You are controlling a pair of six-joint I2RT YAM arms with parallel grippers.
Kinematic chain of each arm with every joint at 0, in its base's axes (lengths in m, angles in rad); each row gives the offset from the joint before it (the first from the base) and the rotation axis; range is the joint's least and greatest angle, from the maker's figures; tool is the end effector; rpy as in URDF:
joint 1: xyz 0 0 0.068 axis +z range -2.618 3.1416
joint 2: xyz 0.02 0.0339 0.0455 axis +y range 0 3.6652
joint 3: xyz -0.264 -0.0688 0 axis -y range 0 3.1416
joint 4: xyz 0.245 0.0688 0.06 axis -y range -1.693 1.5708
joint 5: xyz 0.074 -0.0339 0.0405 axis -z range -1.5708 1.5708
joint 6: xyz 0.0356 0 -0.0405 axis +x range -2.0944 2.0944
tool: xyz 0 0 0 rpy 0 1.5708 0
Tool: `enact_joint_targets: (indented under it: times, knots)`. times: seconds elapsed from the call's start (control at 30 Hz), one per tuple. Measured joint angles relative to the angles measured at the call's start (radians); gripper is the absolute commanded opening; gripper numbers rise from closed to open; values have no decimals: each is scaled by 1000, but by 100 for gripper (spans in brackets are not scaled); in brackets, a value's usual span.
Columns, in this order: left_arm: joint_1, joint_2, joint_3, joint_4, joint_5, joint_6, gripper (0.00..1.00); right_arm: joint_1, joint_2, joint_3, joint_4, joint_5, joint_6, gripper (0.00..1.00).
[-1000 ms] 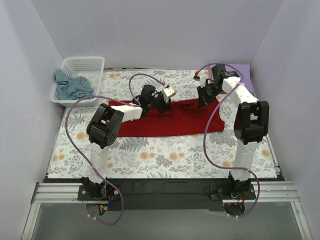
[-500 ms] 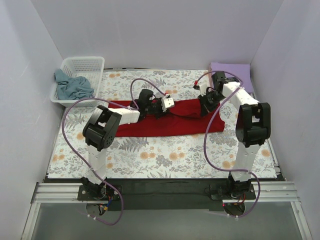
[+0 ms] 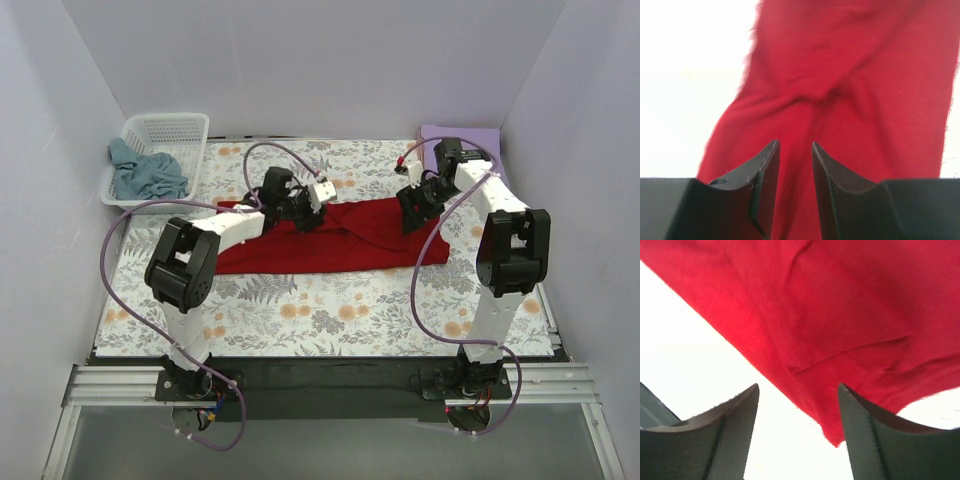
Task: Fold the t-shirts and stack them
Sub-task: Fold the tshirt
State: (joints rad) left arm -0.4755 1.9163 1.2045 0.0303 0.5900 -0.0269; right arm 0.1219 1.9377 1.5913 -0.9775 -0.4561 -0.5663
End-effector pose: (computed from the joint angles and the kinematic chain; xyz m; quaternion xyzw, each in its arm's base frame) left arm 0.3595 -0.2074 0.1820 0.3140 0.8143 -0.3565 0.3334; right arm 0.3866 0.0632 0.2304 -0.3523 0.9006 0.1924 0.1664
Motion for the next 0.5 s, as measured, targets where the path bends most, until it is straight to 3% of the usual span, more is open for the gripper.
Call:
enact_joint_targets:
  times: [0.1, 0.23, 0.5]
  knots:
    - [79, 3, 126, -143, -35, -100, 25, -17, 10, 80, -6, -22, 45, 55]
    - [193, 12, 253, -302, -76, -174, 23, -19, 65, 170, 43, -16, 107, 54]
    - [352, 85, 285, -510, -140, -195, 17, 5, 179, 113, 121, 145, 161, 52]
